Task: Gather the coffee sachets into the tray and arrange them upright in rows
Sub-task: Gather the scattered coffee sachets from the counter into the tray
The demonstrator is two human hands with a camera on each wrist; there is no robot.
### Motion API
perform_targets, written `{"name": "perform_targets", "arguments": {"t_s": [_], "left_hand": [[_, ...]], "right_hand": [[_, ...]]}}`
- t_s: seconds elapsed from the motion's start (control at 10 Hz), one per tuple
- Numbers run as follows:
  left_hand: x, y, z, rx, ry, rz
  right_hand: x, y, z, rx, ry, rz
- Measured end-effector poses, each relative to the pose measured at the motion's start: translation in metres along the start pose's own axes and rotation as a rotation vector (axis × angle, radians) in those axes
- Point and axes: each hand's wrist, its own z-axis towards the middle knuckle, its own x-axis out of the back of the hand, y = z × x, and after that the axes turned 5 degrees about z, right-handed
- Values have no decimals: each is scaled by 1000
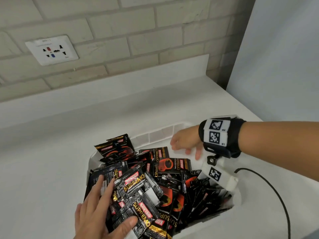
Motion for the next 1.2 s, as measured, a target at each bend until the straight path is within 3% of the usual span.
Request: {"name": "perform_targets", "arguments": {"t_s": [0.2, 0.3, 0.4, 0.8, 1.2], "left_hand": [[6, 4, 0, 30, -73, 20], [6, 4, 0, 42, -92, 32], [3, 4, -1, 28, -91, 39], [1, 0, -6, -50, -7, 61], [-2, -4, -4, -53, 22, 23]], "right_hand": [[-30, -25, 2, 63, -120, -13], [-20, -27, 6, 56, -126, -70], [-5, -27, 11, 81, 19, -99], [-27, -46, 14, 152, -84, -322], [-33, -38, 23, 141, -259, -16]]}}
